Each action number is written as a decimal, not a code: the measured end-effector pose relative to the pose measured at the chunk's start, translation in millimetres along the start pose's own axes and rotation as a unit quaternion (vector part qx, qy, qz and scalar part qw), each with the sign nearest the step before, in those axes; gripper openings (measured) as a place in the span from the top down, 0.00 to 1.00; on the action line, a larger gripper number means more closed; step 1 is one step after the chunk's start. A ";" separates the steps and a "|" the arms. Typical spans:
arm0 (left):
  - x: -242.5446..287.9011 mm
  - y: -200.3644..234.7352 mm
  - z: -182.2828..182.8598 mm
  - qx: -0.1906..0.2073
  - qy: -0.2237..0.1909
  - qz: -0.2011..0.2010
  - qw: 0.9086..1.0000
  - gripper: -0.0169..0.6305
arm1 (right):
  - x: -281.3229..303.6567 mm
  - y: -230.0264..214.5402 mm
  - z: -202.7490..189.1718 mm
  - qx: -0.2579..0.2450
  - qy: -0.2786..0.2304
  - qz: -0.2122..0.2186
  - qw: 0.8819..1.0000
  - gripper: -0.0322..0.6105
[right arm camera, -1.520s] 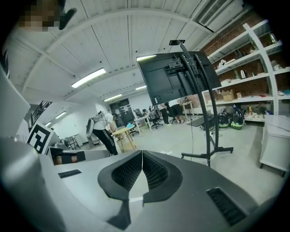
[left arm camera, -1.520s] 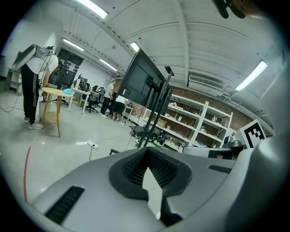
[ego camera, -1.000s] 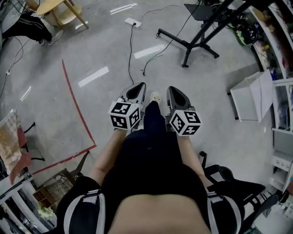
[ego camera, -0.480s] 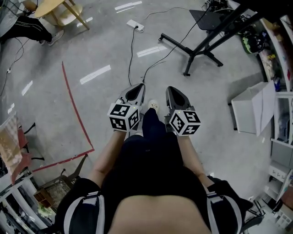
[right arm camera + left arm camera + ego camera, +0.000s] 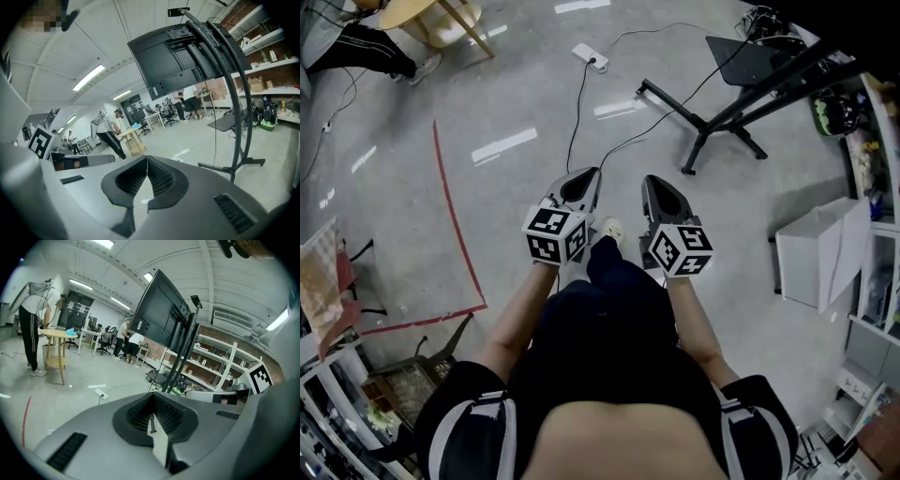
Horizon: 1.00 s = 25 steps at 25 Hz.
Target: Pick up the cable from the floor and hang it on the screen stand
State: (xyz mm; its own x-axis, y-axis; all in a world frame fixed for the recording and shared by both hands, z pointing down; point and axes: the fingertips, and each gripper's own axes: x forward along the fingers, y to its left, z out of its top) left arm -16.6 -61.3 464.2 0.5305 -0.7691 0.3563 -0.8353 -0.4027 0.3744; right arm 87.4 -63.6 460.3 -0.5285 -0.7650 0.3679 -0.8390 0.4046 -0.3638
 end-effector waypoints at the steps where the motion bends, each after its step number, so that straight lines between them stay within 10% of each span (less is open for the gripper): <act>1: 8.6 1.2 2.0 0.000 0.002 0.002 1.000 0.97 | 6.8 -7.5 3.1 0.000 0.003 0.001 1.000 0.92; 25: 108.9 58.5 2.0 -0.007 0.039 0.003 0.999 0.97 | 118.6 -62.0 1.2 -0.002 0.044 0.043 0.998 0.92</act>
State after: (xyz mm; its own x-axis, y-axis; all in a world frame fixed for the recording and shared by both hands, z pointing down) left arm -7.9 -169.6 523.2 0.5358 -0.7300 0.4243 -0.8366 -0.3910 0.3837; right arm 76.8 -180.1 525.5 -0.6074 -0.6805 0.4097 -0.7907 0.4688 -0.3936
